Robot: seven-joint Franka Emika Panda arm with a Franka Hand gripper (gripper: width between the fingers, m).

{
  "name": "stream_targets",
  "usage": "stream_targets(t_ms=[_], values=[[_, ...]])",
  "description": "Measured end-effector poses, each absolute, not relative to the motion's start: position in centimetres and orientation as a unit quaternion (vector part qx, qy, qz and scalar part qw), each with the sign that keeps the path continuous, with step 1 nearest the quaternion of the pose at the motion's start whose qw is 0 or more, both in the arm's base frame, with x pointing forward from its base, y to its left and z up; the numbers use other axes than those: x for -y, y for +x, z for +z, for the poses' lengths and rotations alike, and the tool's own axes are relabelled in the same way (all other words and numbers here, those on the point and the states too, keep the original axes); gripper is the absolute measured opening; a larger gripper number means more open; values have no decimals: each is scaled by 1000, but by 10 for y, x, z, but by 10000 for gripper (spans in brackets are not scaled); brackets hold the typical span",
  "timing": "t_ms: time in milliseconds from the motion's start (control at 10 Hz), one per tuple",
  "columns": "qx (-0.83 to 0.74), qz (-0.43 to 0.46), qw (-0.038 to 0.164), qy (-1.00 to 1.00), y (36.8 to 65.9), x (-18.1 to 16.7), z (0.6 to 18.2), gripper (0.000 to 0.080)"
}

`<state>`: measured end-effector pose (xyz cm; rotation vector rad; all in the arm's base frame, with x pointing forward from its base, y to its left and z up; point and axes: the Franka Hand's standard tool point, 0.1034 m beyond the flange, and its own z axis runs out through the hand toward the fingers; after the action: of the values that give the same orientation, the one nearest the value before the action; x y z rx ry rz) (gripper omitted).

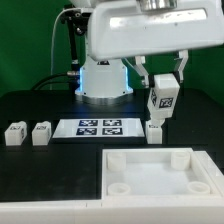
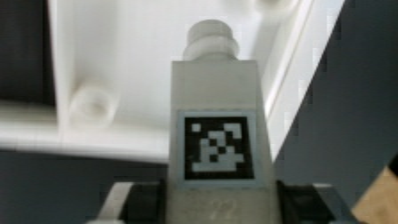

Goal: Assemble one leg

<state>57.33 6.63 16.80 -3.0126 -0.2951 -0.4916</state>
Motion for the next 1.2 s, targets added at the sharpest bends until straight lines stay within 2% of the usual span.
stream_targets(t_ms=[100,200,300,500,700,1000,1200], values=[[95,-172,37,-980,580,-67,175,294],[99,-239,26,-966,587,-61,179,294],[98,-282,13,-954,582,-55,174,294],[90,-333,0,-939,585,-46,172,294],[93,-323,3,-942,584,-49,168,294],[98,-320,25,-942,609,-80,139,294],[93,-316,36,-944,615,-101,118,294]])
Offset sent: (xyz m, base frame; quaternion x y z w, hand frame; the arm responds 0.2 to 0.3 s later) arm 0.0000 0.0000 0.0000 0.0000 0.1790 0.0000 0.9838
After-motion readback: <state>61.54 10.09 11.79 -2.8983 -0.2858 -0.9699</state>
